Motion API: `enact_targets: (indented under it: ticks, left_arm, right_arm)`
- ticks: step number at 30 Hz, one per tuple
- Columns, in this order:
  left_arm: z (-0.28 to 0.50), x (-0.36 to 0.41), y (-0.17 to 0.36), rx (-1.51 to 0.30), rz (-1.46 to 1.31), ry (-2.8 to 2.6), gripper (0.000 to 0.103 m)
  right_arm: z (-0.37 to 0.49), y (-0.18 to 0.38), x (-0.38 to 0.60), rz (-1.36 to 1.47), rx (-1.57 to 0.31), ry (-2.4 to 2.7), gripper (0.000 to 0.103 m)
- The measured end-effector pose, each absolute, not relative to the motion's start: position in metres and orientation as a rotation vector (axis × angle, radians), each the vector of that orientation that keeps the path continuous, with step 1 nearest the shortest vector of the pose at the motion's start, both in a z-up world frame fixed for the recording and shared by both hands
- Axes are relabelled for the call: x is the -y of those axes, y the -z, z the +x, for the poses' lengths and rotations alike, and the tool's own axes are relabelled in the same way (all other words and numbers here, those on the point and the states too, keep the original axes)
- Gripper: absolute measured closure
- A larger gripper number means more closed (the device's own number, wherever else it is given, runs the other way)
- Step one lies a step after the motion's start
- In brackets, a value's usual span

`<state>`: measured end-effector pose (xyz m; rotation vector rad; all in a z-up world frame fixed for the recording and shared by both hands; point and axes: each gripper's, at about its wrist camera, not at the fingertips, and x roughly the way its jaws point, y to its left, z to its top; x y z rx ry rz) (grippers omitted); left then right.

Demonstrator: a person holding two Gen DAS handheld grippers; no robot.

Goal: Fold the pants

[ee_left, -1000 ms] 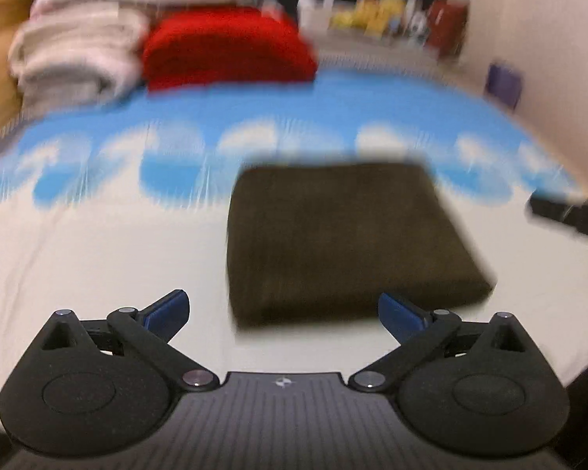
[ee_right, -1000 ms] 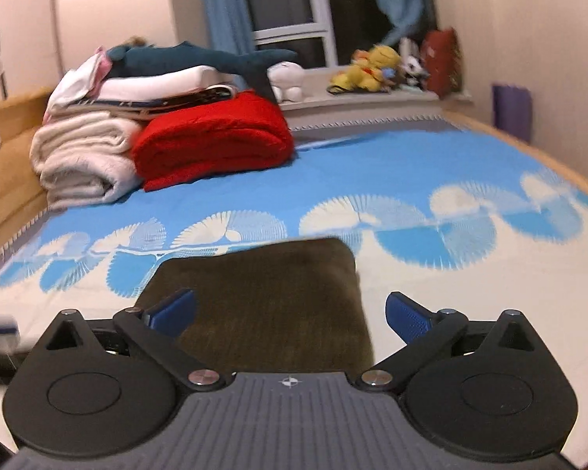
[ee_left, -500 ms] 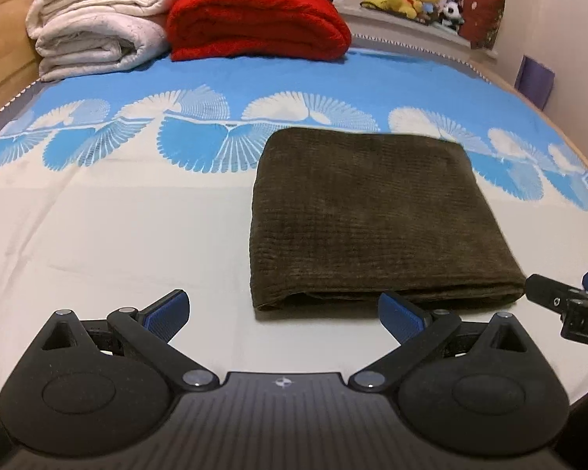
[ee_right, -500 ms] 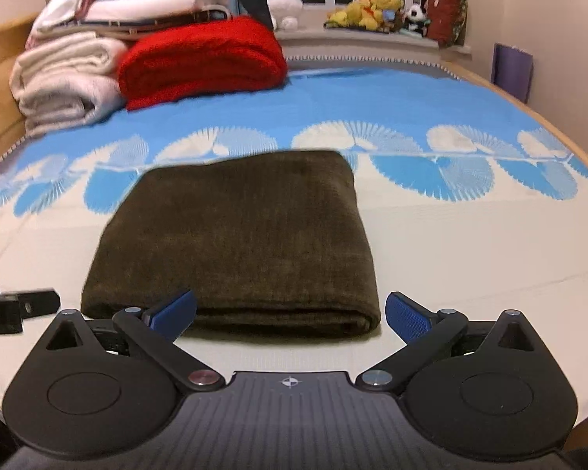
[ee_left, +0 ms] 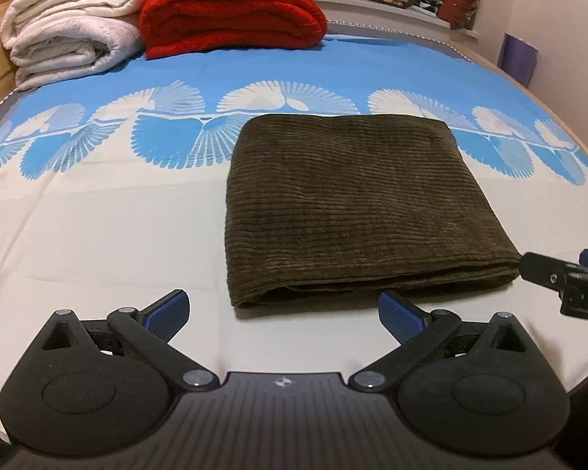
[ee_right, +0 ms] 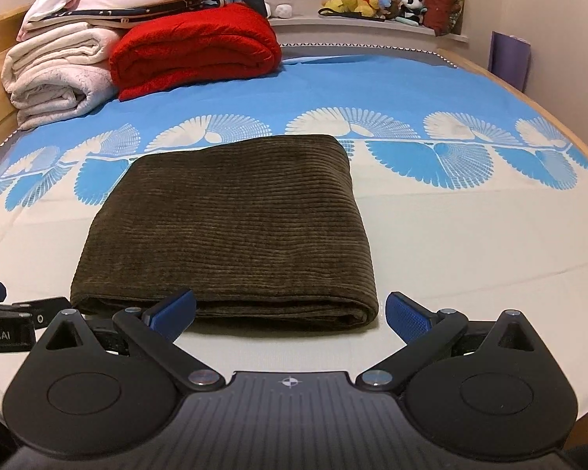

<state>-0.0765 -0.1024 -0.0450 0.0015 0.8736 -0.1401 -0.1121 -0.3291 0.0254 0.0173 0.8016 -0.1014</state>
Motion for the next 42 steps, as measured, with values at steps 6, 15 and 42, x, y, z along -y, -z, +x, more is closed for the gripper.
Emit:
enact_targets:
  ticks: [6,15,42]
  left_arm:
    - [-0.0773,0.1011,0.0469,-0.88,0.005,0.153,0.0]
    - [-0.0777,0.1001,0.0478,-0.884,0.002,0.154,0.0]
    - [-0.0795,0.1002,0.0506,-0.88,0.017,0.17,0.0]
  right_arm:
    - [-0.1112,-0.0248,0.3301,0.028,-0.806,0.105,0.001]
    - [-0.1109,-0.025,0.329,0.021,-0.811,0.101,0.001]
    - [-0.1115,-0.0237,0.3264,0.02,-0.816,0.102,0.001]
